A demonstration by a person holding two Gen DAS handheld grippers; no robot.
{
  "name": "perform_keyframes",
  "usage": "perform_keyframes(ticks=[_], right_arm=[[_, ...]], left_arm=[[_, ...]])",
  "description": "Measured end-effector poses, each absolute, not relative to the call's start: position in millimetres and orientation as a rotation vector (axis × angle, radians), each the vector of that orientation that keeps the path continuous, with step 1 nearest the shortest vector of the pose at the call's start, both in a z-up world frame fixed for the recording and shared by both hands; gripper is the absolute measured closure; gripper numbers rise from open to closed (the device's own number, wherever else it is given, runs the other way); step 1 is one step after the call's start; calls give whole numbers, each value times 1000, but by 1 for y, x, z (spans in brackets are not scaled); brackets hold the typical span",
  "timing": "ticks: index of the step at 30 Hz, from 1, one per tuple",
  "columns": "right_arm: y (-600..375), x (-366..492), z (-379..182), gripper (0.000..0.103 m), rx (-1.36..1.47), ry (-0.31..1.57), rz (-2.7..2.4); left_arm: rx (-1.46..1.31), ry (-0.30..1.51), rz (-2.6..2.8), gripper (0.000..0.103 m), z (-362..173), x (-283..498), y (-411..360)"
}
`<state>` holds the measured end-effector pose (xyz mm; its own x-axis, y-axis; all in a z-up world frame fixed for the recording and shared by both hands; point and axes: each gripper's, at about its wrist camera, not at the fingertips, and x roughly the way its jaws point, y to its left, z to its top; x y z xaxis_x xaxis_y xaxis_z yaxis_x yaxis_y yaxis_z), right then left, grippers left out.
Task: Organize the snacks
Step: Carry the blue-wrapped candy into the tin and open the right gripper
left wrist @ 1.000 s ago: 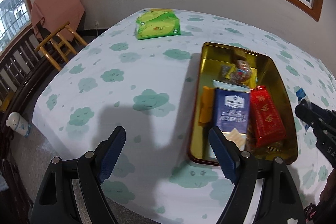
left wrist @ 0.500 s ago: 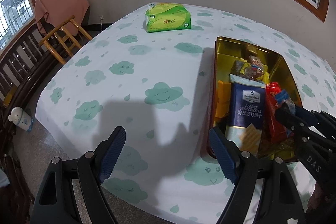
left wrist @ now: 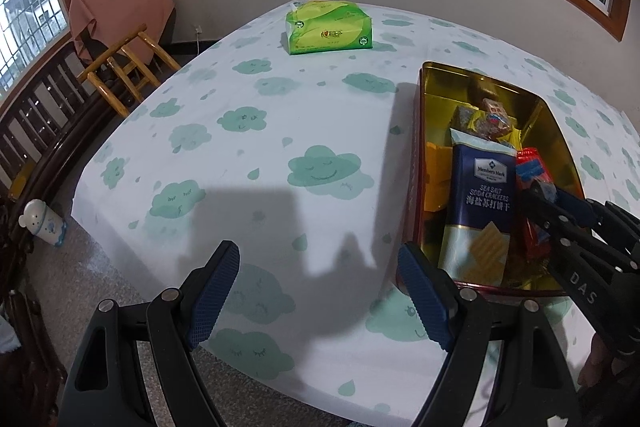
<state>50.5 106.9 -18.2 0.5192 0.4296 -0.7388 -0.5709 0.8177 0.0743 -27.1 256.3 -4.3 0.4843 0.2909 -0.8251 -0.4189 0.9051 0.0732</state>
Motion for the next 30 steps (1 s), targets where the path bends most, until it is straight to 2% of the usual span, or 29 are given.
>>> perform_keyframes(ticks=[3, 5, 7, 11, 15, 17, 19, 21, 30], right_arm=[[108, 49, -18, 69, -192, 823, 598], [107, 48, -18, 64, -190, 822, 597], [106, 47, -17, 52, -184, 822, 593], [102, 44, -14, 44, -179, 810, 579], [96, 35, -4, 25, -181, 771, 567], [92, 26, 2, 21, -192, 740, 559], [88, 18, 8, 10, -212, 709, 538], [82, 10, 14, 4, -224, 691, 522], [55, -7, 18, 1, -194, 703, 472]], left_arm=[[-140, 976, 426, 24, -5, -29, 253], [-137, 977, 422, 24, -4, -30, 250], [-135, 976, 419, 24, -4, -31, 248], [-127, 972, 414, 24, -2, -34, 243], [-121, 967, 412, 24, 0, -37, 238], [-116, 966, 410, 24, 1, -38, 235], [-113, 961, 405, 24, 3, -40, 232], [-106, 955, 401, 24, 5, -41, 229], [-79, 934, 387, 23, 13, -47, 211]])
